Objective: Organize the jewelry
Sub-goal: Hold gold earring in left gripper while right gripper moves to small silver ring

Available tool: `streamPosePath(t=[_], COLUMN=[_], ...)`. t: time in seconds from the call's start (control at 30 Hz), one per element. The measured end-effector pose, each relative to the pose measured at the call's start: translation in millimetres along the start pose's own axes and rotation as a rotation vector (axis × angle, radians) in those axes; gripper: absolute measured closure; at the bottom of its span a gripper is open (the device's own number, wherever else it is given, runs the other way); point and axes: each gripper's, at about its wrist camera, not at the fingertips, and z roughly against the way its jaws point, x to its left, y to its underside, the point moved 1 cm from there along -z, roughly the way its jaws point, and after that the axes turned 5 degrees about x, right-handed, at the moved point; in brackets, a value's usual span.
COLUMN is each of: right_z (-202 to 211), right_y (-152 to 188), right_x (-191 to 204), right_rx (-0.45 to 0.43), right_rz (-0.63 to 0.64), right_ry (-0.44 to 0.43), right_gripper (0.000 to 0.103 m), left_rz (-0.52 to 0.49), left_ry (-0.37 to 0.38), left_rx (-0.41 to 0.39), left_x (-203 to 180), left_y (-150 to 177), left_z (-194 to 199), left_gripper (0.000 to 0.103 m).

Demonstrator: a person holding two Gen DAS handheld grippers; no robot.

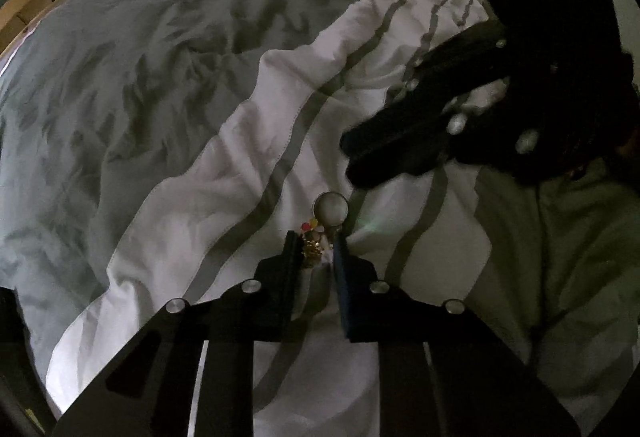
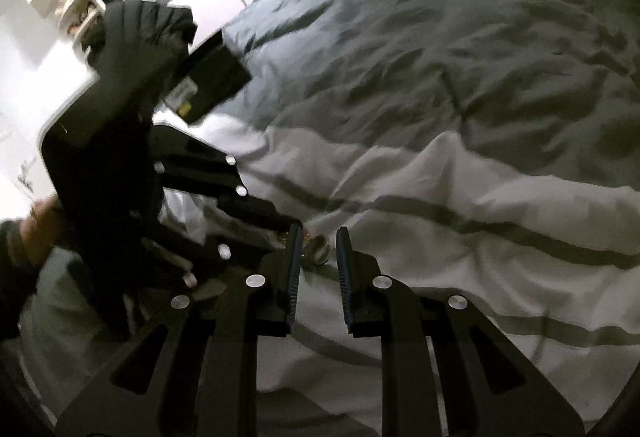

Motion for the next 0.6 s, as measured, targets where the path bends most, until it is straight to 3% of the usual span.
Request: streamPosePath(t=[0.27, 0.33, 0.43, 0.6], right_z=[-36, -35, -30, -23], right_y=[5, 3, 0, -3], right_x=[15, 18, 19, 10], right_rx=[0.089, 0.076, 0.051, 0.029], right_rz=[0.106, 0.119, 0.126, 0.094], right_ry=[0.089, 0.104, 0.128, 0.129], right_gripper=[0.084, 0.085, 0.097, 0.097], left_rz=[-0.028, -0.003, 0.024, 0.012], left_ry=[0.0, -0.004, -0.015, -0.03], left_rx=[0.012, -0.012, -0.033, -0.033], left_x=[3, 9, 15, 12], left_y=[8, 10, 10, 9], left_z=[14, 21, 28, 29], left_gripper=[0.088, 0.088, 0.088, 0.089])
